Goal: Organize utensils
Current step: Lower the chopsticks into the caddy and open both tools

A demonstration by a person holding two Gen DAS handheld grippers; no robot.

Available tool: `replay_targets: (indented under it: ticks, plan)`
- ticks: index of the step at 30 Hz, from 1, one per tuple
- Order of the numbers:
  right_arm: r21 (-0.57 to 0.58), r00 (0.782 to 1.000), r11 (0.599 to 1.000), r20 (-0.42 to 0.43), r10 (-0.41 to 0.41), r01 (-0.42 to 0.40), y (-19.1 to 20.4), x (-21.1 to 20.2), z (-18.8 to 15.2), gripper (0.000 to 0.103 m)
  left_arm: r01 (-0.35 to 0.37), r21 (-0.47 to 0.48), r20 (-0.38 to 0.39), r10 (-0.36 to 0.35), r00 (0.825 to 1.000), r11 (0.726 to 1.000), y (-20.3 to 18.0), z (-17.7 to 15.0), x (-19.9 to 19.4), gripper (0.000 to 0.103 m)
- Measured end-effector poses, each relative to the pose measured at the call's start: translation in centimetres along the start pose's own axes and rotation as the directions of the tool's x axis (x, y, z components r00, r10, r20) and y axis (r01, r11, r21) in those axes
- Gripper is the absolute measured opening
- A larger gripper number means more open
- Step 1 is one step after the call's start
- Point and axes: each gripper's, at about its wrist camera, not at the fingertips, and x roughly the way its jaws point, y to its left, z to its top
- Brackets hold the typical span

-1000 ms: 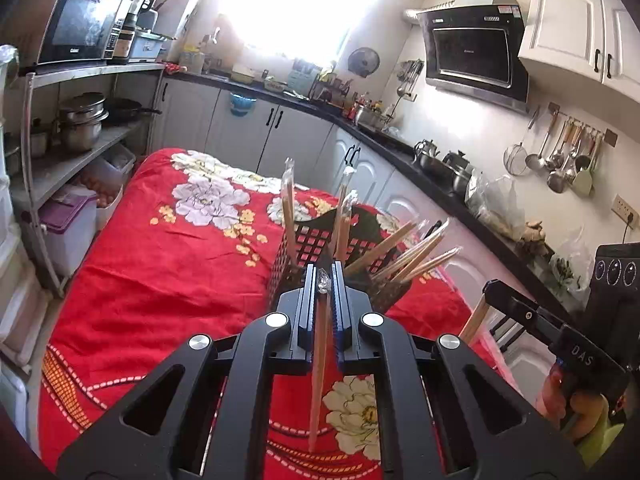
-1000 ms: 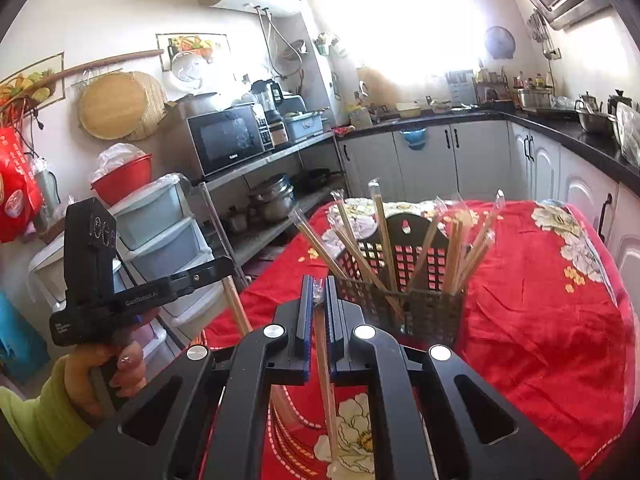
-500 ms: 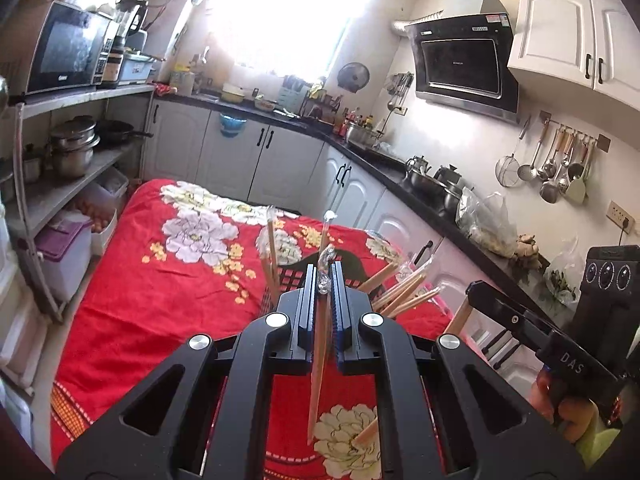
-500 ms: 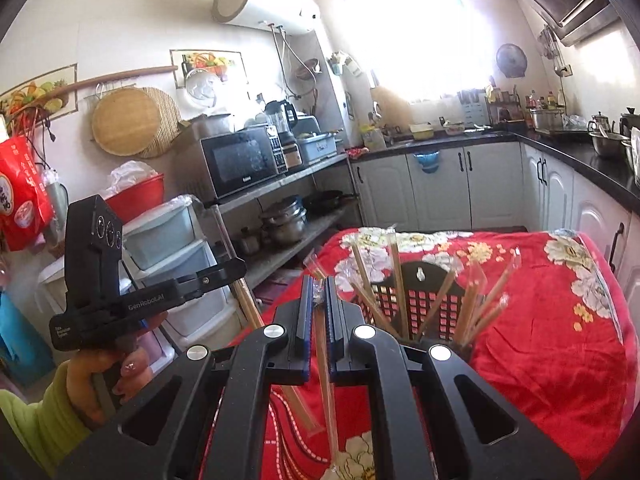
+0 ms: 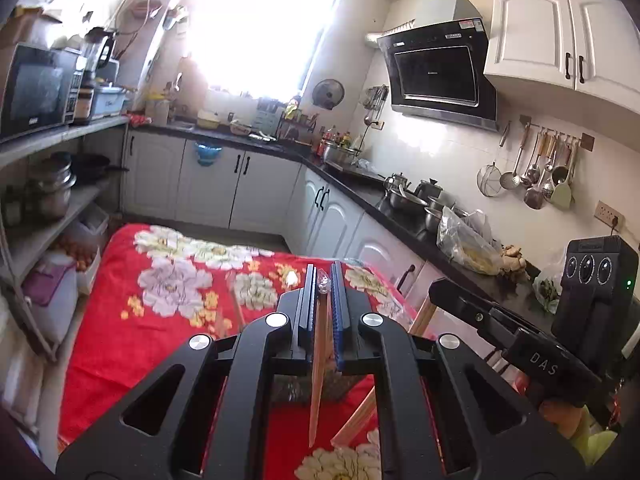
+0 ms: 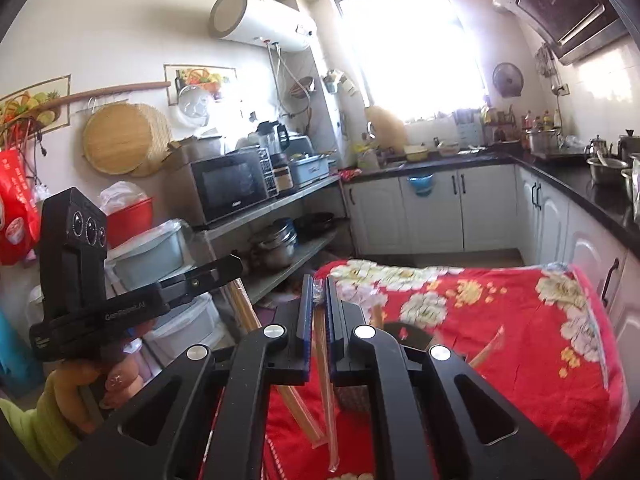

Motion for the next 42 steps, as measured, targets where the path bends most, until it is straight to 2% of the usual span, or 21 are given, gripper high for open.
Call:
replay_targets:
  ticks: [11, 19, 28, 31, 42]
  plan:
    - [-0.034, 0.995, 0.998, 0.078, -0.058, 0.061, -1.0, 1.6, 4.9, 0.006, -0.032, 0.060, 0.083, 0.027, 0.996, 0.998, -1.5, 5.6, 1.0, 0.004]
    - [-0.048, 0.990, 0.994, 0.106, -0.093, 0.098, -2.2, 3.6, 6.8, 0.006, -0.106, 0.062, 0.153, 0.095, 0.984, 0.992, -0.8, 8.0, 3.1, 0.004]
    - [-0.065, 0.989, 0.990, 0.086, -0.118, 0.124, -3.4, 6.8, 5.8, 0.006, -0.129, 0.026, 0.120, 0.125, 0.985, 0.991, 1.6, 6.0, 6.6, 0.004]
    - [-0.075, 0.988, 0.987, 0.072, -0.134, 0.139, -3.7, 8.1, 4.9, 0.006, -0.136, 0.031, 0.119, 0.131, 0.984, 0.990, 2.0, 5.0, 7.3, 0.004]
    - [-0.084, 0.984, 0.980, 0.024, -0.177, 0.178, -4.7, 10.9, 1.3, 0.006, -0.133, 0.026, 0.040, 0.132, 0.990, 0.991, 3.4, 1.3, 10.0, 0.004]
